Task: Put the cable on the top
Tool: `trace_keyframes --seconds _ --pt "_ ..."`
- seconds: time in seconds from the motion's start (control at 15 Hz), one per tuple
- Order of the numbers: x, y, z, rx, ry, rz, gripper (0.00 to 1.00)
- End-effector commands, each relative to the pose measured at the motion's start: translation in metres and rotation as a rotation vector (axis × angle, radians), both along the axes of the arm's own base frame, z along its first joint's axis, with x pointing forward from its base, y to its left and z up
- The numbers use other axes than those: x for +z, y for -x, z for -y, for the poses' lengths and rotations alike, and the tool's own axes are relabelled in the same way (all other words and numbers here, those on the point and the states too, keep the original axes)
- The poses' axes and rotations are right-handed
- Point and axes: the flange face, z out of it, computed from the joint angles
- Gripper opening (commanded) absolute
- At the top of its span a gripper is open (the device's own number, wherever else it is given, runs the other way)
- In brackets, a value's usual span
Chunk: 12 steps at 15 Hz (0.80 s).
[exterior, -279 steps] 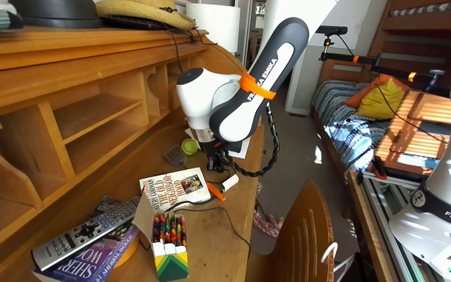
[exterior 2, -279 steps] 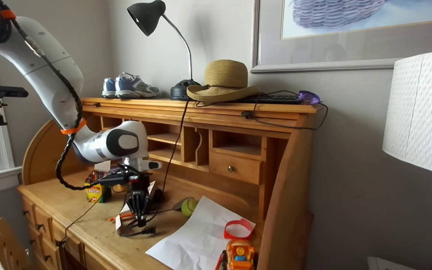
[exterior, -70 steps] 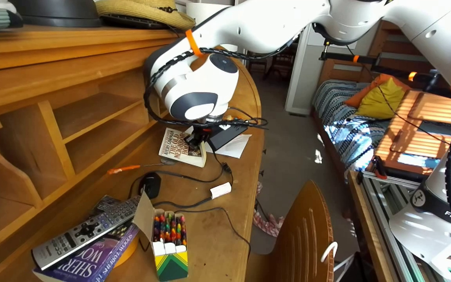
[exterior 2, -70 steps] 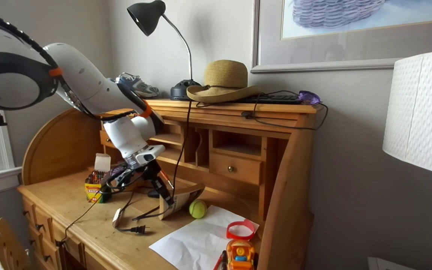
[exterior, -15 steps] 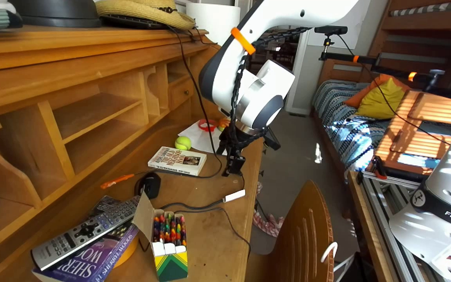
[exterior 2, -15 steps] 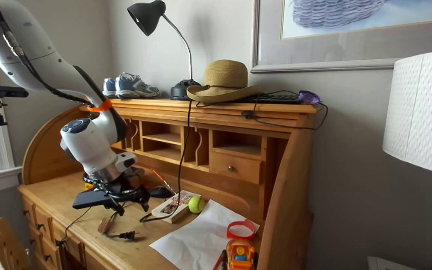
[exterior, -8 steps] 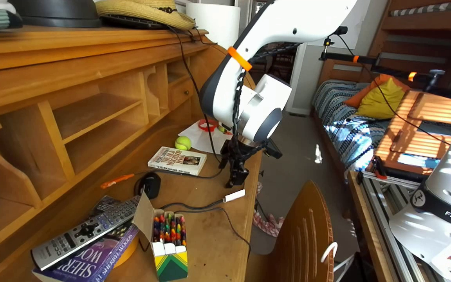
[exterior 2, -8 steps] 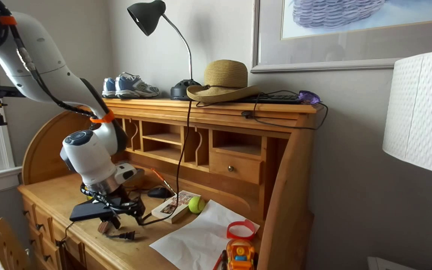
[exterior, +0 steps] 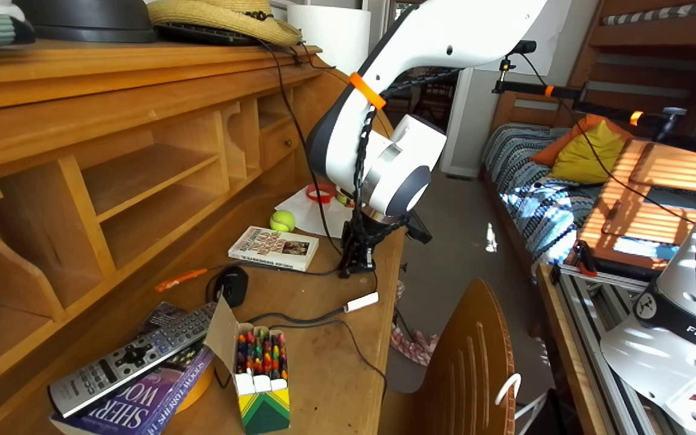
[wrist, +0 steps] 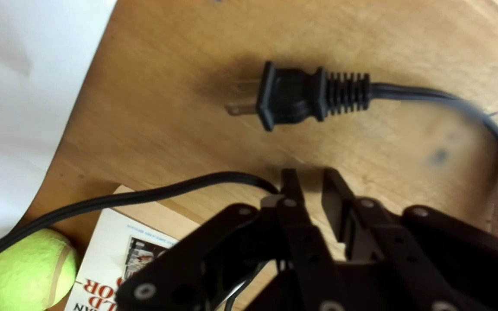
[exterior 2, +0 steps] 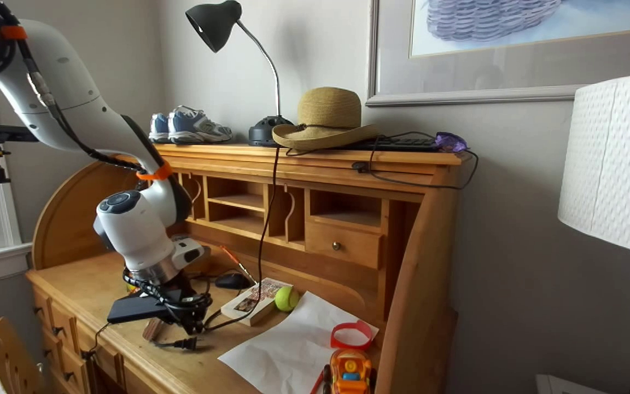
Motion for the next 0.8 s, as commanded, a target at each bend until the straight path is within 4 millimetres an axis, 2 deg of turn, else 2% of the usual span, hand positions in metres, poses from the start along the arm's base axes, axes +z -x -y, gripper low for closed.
trace_keyframes --seconds 0.0,0.07,0.13,0.27,0.4,0.6,0.73 --pt "0.015 -0.007 0.014 -0.009 0.007 0.037 0.44" --pt "0.018 -0.006 0.016 -0.011 0.010 0.041 0.44" --pt "0.021 -0.004 0.015 -0.018 0.013 0.041 0.49" --pt "0.024 0.009 0.012 -0.016 0.010 0.027 0.64" --pt "0.033 0.006 0.013 -0.017 0.018 0.045 0.78" --pt "0.050 -0.028 0.021 0.035 0.041 0.122 0.99" --pt "0.048 -0.037 0.023 0.039 0.029 0.136 1.00"
